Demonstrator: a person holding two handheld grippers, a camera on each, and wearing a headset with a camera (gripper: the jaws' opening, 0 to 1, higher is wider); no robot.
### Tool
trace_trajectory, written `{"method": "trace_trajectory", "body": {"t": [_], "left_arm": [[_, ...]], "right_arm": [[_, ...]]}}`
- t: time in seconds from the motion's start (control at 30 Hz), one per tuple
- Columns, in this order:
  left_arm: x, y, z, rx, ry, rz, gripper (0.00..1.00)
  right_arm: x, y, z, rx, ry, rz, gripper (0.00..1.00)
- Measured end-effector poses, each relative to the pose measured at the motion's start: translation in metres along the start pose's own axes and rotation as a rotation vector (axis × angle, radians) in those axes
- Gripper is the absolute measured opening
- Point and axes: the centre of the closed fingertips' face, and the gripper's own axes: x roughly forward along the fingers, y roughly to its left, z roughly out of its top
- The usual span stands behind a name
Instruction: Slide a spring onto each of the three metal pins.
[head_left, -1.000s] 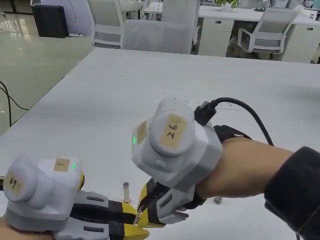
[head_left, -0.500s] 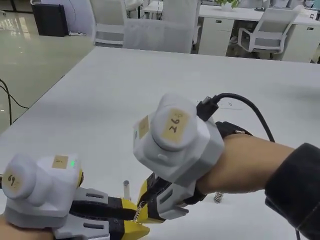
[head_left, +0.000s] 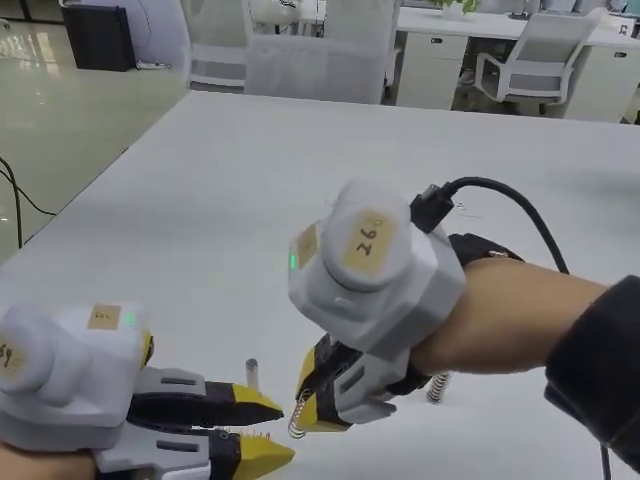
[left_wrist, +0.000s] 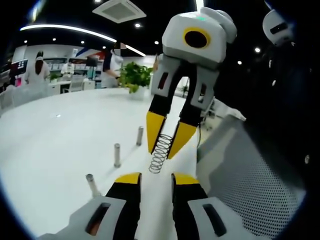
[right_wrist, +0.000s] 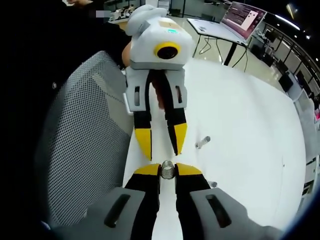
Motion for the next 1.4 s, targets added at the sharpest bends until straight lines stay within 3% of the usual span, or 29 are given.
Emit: {"method": "trace_trajectory", "body": {"t": [1.0, 1.4], "left_arm": [[-0.027, 0.008, -0.004, -0.034, -0.028, 0.109, 0.33], [-0.026, 0.005, -0.004, -0.036, -0.033, 0.126, 0.37]], "right_arm": [[-0.022, -0.021, -0.037, 0.073, 0.046, -0.062, 0.08], [-0.032, -0.035, -0.047, 0.088, 0.066, -0.096, 0.08]]}}
